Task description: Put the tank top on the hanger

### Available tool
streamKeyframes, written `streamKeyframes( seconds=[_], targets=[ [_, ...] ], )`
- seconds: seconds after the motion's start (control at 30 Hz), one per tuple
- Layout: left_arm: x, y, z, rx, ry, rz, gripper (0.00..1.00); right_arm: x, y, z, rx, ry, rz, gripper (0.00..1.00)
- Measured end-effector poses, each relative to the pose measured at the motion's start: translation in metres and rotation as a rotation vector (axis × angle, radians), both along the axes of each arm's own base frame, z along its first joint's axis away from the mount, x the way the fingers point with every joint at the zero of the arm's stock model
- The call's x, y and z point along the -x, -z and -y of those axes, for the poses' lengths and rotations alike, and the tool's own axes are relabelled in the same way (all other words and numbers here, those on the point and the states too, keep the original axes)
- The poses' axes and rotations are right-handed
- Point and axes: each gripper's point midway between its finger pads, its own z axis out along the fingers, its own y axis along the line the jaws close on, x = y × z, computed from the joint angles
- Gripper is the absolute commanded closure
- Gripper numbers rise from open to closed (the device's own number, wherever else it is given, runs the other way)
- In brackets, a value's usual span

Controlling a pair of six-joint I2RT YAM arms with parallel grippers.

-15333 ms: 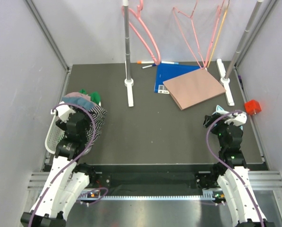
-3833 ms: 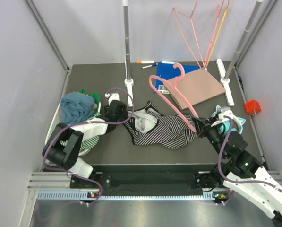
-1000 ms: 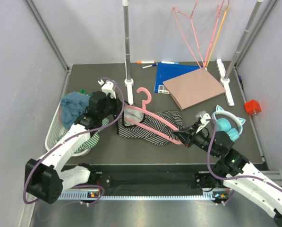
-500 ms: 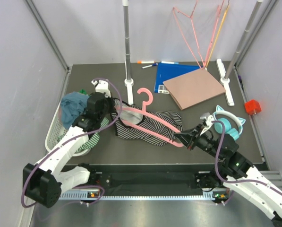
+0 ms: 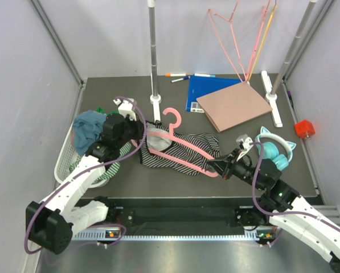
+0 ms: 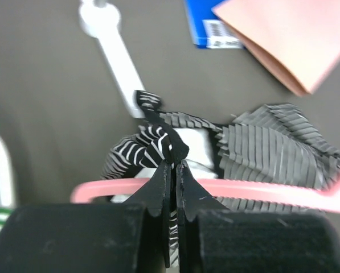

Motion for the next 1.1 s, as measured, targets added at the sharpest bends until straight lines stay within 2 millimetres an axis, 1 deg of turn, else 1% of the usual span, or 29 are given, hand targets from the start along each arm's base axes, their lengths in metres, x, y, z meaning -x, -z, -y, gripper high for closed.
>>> streamKeyframes(
  seconds=[0.2,0.33,0.47,0.6,0.67,0.7,0.73,0.77,0.8,0.83,0.9,0.93,1.1],
  targets=[
    [0.014,-0.003,0.028,0.087,0.147,-0.032,1.00,-0.006,-0.003,-0.006,-0.010,0.000,0.007,1.00],
    [0.022,-0.013,0.047,0.151,0.230,-0.031,1.00,-0.008,-0.006,-0.007,-0.025,0.002,0.023,1.00],
    [0.032,-0.035,0.068,0.219,0.320,-0.005,1.00,-0.009,-0.008,-0.007,-0.039,0.007,0.029,1.00],
    [0.043,-0.063,0.088,0.276,0.408,0.040,1.00,-0.010,-0.012,-0.006,-0.052,0.019,0.035,1.00],
    [0.045,-0.068,0.091,0.283,0.424,0.056,0.91,-0.010,-0.015,-0.005,-0.061,0.025,0.043,1.00],
    [0.045,-0.069,0.091,0.281,0.420,0.061,0.80,-0.010,-0.017,-0.004,-0.067,0.029,0.047,1.00],
    [0.045,-0.070,0.090,0.276,0.414,0.066,0.72,-0.010,-0.018,-0.003,-0.072,0.032,0.050,1.00],
    [0.043,-0.069,0.088,0.268,0.400,0.071,0.62,-0.010,-0.019,-0.002,-0.076,0.036,0.053,1.00],
    [0.042,-0.069,0.085,0.259,0.386,0.074,0.39,-0.010,-0.020,-0.001,-0.080,0.040,0.057,1.00],
    [0.040,-0.068,0.083,0.248,0.373,0.078,0.31,-0.010,-0.020,-0.001,-0.081,0.044,0.058,1.00],
    [0.039,-0.066,0.078,0.235,0.346,0.074,0.21,-0.011,-0.021,0.000,-0.085,0.051,0.061,1.00],
    [0.039,-0.065,0.077,0.226,0.345,0.076,0.19,-0.012,-0.021,0.001,-0.085,0.054,0.061,1.00],
    [0.039,-0.065,0.076,0.219,0.344,0.081,0.17,-0.013,-0.022,0.000,-0.087,0.057,0.062,1.00]
  ],
)
